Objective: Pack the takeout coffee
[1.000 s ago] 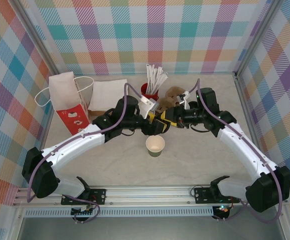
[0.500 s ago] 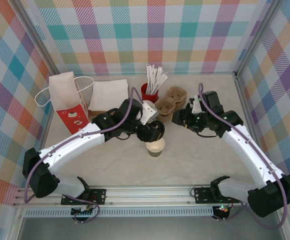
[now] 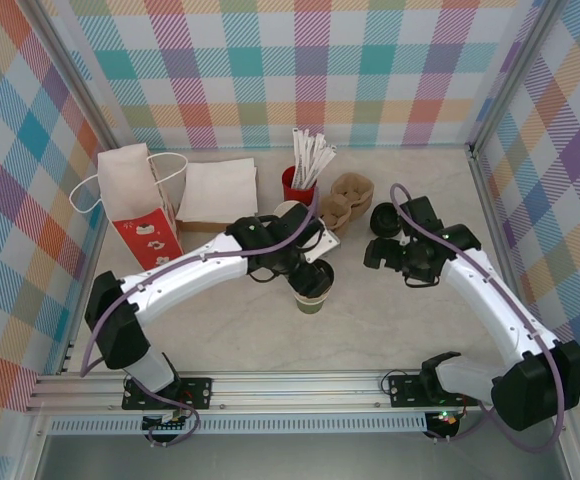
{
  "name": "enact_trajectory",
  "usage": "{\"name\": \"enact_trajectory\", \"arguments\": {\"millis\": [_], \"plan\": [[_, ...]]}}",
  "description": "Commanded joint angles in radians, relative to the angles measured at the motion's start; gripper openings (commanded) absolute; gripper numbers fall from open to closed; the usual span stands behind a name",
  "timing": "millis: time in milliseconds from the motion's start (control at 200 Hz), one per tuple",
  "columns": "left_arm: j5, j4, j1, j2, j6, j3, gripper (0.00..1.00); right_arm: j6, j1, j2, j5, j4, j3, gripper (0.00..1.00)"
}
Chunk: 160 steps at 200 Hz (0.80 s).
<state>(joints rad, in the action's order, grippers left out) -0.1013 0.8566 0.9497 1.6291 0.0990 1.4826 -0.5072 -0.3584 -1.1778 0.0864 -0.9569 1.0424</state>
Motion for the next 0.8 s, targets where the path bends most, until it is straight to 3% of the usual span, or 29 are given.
{"name": "enact_trajectory", "arguments": {"millis": [0, 795], "plan": [[0.045, 0.095, 0.024, 0.038, 0.036, 0.053, 0.67, 0.018, 0.006, -0.005, 0.021, -0.004, -0.019, 1.00], [0.100, 0.151, 0.049, 0.148, 0.074, 0.123, 0.66, 0.024, 0.006, 0.021, -0.005, 0.028, -0.042, 1.00]]}}
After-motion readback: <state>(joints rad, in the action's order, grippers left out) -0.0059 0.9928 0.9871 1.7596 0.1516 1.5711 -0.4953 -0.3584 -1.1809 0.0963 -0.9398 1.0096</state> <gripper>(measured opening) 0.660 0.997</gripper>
